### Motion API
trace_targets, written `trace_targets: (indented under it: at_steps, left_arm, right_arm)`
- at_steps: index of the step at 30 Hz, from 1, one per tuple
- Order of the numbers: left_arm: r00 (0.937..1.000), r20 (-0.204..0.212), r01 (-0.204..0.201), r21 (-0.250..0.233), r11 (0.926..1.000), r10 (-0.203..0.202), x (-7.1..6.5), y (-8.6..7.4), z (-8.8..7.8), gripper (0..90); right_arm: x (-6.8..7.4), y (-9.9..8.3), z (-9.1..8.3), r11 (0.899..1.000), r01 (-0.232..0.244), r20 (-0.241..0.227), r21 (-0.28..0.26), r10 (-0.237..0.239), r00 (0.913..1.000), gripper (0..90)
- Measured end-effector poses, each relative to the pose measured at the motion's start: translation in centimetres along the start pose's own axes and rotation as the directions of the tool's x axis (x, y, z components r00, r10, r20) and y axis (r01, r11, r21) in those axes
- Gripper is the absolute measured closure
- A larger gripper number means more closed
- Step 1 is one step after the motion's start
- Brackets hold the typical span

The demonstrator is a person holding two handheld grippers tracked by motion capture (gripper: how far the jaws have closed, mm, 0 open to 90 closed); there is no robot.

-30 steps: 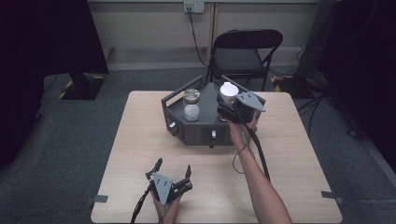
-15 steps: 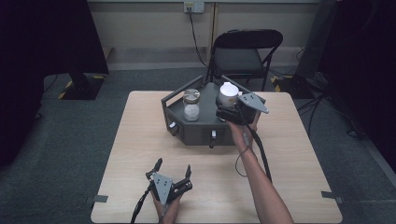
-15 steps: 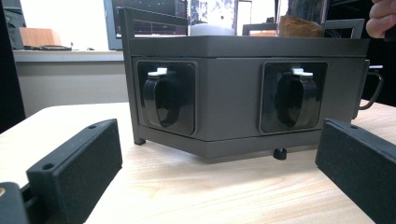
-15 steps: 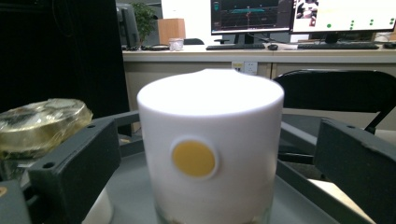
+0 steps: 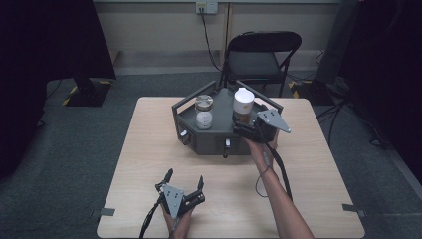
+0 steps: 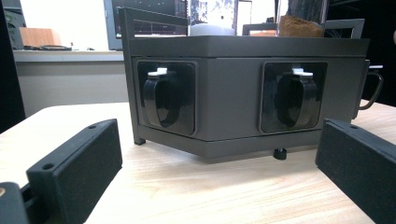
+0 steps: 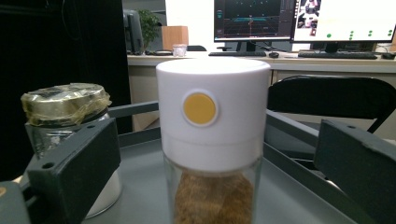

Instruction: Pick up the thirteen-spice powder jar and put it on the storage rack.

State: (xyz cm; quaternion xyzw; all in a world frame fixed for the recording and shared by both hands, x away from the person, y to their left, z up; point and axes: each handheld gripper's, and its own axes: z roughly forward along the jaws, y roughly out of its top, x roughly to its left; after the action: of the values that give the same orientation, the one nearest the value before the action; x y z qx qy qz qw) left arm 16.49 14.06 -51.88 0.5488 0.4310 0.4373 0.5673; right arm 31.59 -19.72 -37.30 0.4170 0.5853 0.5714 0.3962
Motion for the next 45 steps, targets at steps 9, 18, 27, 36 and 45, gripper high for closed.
trace_targets:
  at_steps: [9, 18, 27, 36, 45]
  left_arm:
    - [1.0000, 0.000, 0.000, 0.000, 1.0000, 0.000, 0.0, 0.0, 0.0, 0.0]
    - [1.0000, 0.000, 0.000, 0.000, 1.0000, 0.000, 0.0, 0.0, 0.0, 0.0]
    - [1.0000, 0.000, -0.001, 0.000, 1.0000, 0.001, 0.0, 0.0, 0.0, 0.0]
    - [1.0000, 0.000, -0.001, 0.000, 1.0000, 0.001, 0.0, 0.0, 0.0, 0.0]
    - [1.0000, -0.002, 0.000, 0.000, 1.0000, 0.000, 0.0, 0.0, 0.0, 0.0]
  right_arm:
    - [-0.1, -0.9, -2.0, 0.999, -0.014, -0.014, -0.033, 0.014, 0.9998, 0.0]
    - [-0.1, -1.6, -4.0, 0.999, 0.001, -0.016, -0.044, -0.002, 0.9999, 0.0]
    - [0.0, -3.1, -6.5, 0.998, -0.008, -0.017, -0.069, 0.007, 0.9998, 0.0]
    - [0.7, -5.3, -9.4, 0.995, 0.007, -0.012, -0.102, -0.009, 0.9999, 0.0]
    - [1.4, -6.8, -11.7, 0.991, 0.010, 0.003, -0.133, -0.010, 0.9999, 0.0]
